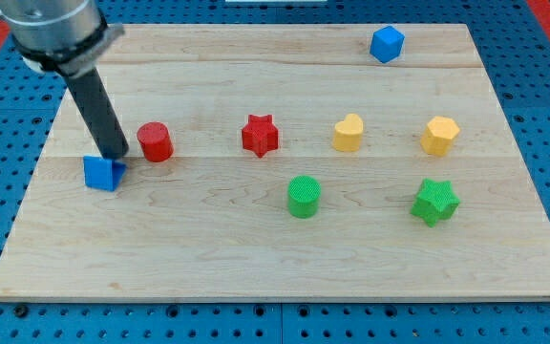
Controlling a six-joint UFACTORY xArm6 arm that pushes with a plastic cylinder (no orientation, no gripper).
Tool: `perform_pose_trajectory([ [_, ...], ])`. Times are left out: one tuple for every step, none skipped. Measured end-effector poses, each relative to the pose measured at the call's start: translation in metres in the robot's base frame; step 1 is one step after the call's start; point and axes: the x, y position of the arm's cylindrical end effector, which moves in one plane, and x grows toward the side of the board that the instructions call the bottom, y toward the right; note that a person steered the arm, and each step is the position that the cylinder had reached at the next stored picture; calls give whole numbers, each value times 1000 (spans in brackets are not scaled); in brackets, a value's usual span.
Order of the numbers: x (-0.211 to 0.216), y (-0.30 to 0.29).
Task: Move the blue triangle left beside the green circle
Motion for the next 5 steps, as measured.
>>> perform_pose_trajectory([
  [12, -9],
  [10, -67],
  [19, -101],
  [29, -44],
  [41, 39],
])
